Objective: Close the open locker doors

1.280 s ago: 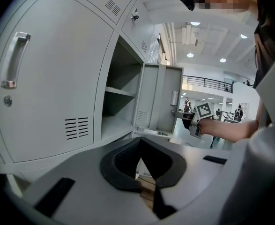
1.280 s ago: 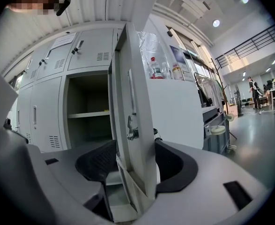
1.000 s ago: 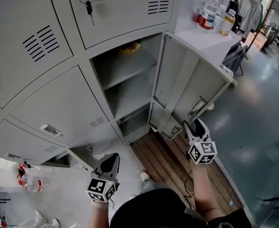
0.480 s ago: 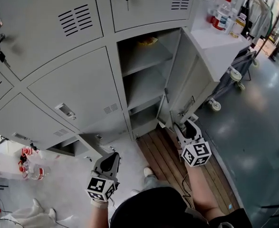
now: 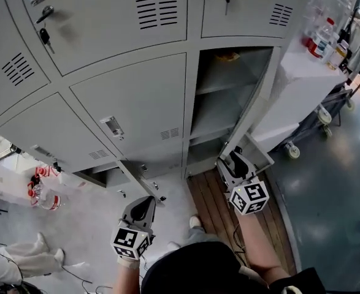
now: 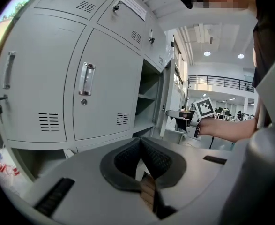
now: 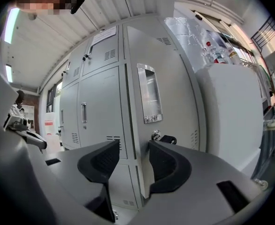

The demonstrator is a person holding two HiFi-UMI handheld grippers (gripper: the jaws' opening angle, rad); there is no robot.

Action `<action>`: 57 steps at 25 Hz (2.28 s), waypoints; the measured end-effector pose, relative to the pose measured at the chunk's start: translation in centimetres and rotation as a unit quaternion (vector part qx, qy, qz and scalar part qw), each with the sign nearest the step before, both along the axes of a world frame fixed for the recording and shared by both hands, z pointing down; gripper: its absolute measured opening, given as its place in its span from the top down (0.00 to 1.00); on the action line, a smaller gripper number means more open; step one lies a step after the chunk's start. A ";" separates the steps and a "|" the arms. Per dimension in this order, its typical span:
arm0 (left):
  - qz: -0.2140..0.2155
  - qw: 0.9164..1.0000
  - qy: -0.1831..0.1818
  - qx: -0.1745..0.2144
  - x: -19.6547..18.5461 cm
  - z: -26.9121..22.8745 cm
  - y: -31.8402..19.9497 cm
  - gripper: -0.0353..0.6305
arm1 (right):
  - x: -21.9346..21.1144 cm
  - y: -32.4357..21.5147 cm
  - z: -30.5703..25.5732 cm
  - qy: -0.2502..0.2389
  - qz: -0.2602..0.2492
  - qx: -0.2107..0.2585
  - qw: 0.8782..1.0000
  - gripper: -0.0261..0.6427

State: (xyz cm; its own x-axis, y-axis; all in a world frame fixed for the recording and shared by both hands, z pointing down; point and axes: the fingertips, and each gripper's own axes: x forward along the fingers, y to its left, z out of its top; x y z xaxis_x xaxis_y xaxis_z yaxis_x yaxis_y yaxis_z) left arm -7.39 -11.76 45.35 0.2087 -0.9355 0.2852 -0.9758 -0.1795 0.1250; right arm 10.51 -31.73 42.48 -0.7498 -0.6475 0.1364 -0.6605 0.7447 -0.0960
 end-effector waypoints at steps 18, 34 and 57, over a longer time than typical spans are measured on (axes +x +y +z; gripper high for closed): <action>-0.117 0.993 -0.002 -0.022 -5.1 0.5 1.7 0.92 | -12.6 -4.9 -1.1 -0.026 -0.093 0.017 0.995 0.63; -0.129 0.991 -0.003 -0.018 -5.3 0.7 1.4 0.92 | -14.6 -5.2 -0.8 -0.027 -0.124 0.005 0.992 0.63; 0.085 0.996 0.007 -0.036 7.0 3.4 -5.4 0.92 | 10.9 -4.0 5.9 0.028 0.106 -0.038 0.993 0.63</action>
